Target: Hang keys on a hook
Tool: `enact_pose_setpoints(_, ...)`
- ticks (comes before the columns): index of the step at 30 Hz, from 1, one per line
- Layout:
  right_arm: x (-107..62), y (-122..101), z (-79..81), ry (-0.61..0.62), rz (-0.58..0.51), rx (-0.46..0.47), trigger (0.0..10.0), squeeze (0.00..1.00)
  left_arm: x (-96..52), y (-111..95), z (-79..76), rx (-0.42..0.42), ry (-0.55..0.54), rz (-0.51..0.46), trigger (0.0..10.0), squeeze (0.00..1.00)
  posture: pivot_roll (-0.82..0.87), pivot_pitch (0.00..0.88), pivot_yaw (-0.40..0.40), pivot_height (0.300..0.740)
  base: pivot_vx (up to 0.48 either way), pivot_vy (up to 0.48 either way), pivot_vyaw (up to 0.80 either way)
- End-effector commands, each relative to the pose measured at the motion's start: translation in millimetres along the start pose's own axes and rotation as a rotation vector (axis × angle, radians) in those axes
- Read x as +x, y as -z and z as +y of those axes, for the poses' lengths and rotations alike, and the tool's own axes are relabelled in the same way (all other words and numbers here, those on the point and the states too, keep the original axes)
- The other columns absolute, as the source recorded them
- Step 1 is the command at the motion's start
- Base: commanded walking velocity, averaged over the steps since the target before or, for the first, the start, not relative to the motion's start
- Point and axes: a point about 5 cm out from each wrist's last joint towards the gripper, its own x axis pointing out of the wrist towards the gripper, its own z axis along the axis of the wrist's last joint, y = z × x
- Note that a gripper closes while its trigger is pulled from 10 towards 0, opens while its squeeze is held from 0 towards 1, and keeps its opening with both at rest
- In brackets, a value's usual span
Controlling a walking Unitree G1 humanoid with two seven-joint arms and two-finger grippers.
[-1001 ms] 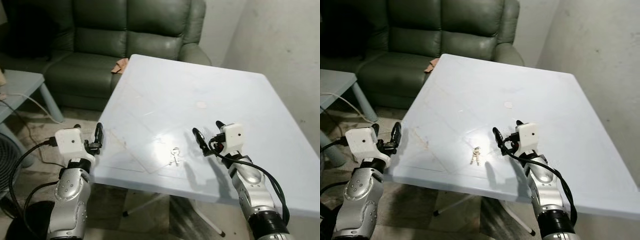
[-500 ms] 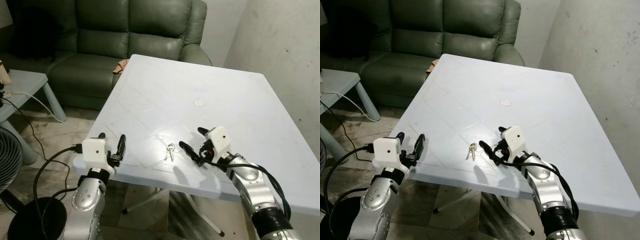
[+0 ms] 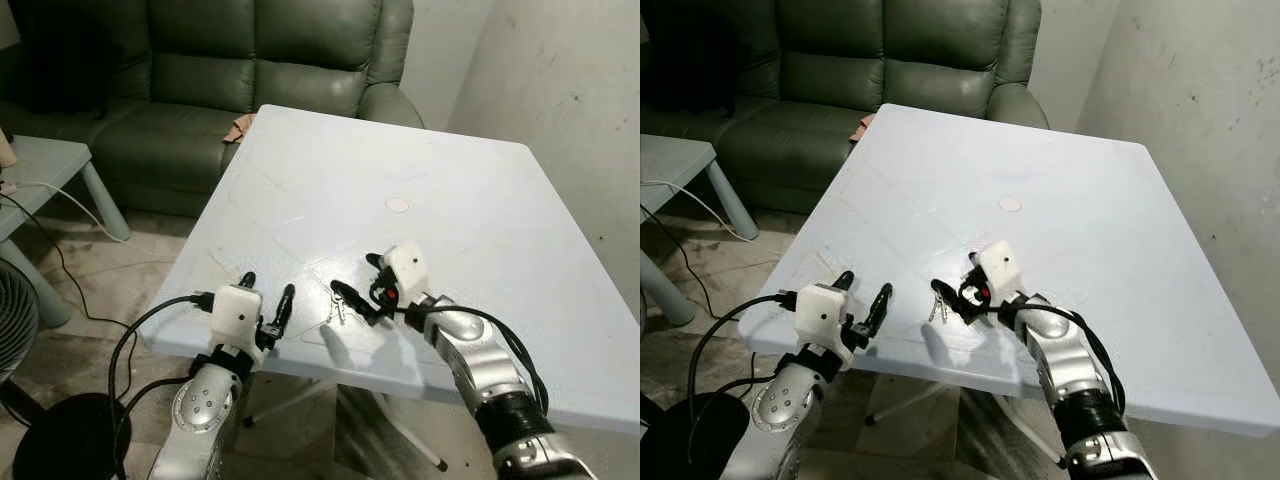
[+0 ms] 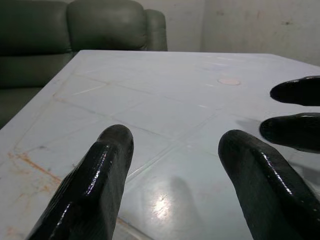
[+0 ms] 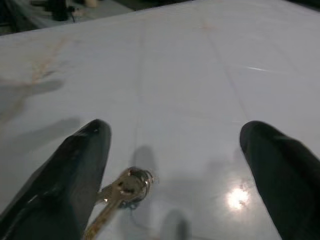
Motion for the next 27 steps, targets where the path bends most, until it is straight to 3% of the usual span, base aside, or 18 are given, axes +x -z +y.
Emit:
enact_pose_setpoints(1, 3.2, 2, -0.4, 0.014, 0.039, -0.006, 10.0, 0.0, 1.8, -6, -1.0, 0.021, 0.014, -0.023, 10.0, 0.0, -0.07, 0.011, -0.079, 0.74, 0.0, 0.0, 0.0)
enact_pose_setpoints(5, 7.7, 12, 3.3, 0.012, 0.115, -0.007, 10.0, 0.0, 4.3, -7, -0.5, 0.027, 0.011, -0.028, 10.0, 0.0, -0.07, 0.005, -0.082, 0.74, 0.0, 0.0, 0.0)
enact_pose_setpoints(14, 6.7, 21, 5.7, -0.014, 0.156, -0.016, 10.0, 0.0, 5.5, -9, -0.8, 0.029, 0.011, -0.034, 10.0, 0.0, -0.06, 0.003, -0.084, 0.74, 0.0, 0.0, 0.0)
enact_pose_setpoints(15, 5.7, 22, 5.6, -0.026, 0.154, -0.013, 3.8, 0.0, 5.8, -9, -0.6, 0.031, 0.008, -0.036, 10.0, 0.0, -0.06, 0.0, -0.089, 0.74, 0.0, 0.0, 0.0)
enact_pose_setpoints(17, 3.7, 23, 5.4, -0.044, 0.138, -0.011, 0.0, 0.0, 6.8, -9, -0.4, 0.036, 0.004, -0.039, 10.0, 0.0, -0.06, 0.0, -0.089, 0.74, 0.0, 0.0, 0.0)
enact_pose_setpoints(27, 3.3, 23, 4.1, -0.051, 0.14, -0.029, 0.0, 0.0, 7.6, -11, 0.1, 0.045, 0.0, -0.045, 10.0, 0.0, -0.06, 0.0, -0.089, 0.74, 0.0, 0.0, 0.0)
